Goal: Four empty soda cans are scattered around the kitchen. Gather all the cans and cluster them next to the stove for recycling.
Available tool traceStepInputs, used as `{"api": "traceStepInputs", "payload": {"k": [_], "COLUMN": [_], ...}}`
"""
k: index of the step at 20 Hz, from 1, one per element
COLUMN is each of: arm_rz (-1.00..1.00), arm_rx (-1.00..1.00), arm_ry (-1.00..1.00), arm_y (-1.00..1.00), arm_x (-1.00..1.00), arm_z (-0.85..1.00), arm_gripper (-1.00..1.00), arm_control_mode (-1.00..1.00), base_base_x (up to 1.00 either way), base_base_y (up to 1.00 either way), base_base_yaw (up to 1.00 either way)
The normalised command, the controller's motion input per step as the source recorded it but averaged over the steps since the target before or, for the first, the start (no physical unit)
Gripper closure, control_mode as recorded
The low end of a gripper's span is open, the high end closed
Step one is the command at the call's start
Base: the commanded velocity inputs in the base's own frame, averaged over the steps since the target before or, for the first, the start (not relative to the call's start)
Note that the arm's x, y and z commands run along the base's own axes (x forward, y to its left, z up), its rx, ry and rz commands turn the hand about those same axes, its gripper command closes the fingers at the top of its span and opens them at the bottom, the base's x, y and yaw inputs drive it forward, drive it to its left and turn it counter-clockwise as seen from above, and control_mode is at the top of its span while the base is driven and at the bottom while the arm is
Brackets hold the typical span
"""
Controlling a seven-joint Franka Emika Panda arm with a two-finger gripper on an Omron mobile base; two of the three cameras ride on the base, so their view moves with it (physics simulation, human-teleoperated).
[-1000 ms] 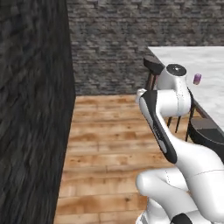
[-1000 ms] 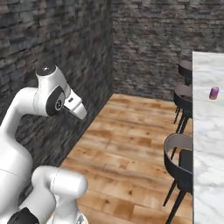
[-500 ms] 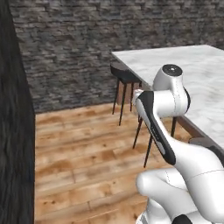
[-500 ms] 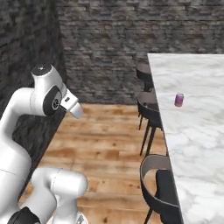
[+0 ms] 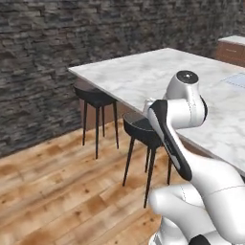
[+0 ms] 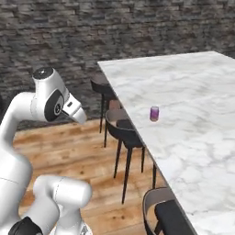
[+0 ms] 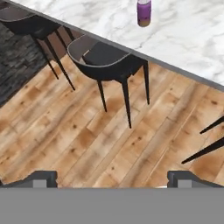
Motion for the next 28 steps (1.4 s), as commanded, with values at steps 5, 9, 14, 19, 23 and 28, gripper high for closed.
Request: {"api": "traceStepInputs", "payload": {"k": [5,9,14,19,23,28], "arm_rz": [0.0,0.0,0.0,0.0,0.0,0.0], "arm_rx": [0.0,0.0,0.0,0.0,0.0,0.0], "arm_ry": [0.0,0.0,0.0,0.0,0.0,0.0], "arm_y": [0.0,0.0,0.0,0.0,0.0,0.0], "arm_x": [0.0,0.0,0.0,0.0,0.0,0.0], "arm_z": [0.0,0.0,0.0,0.0,0.0,0.0], "arm_gripper": [-1.0,-1.0,-1.0,-1.0,-1.0,-1.0], "arm_control_mode": [1.0,1.0,1.0,1.0,1.0,1.0], "base_base_x": [0.06,0.28,0.51,0.37,0.5,0.52], "base_base_y": [0.69,0.55,0.87,0.72,0.24,0.33], "base_base_yaw": [-0.67,-0.67,-0.53,-0.4,-0.4,-0.34]}}
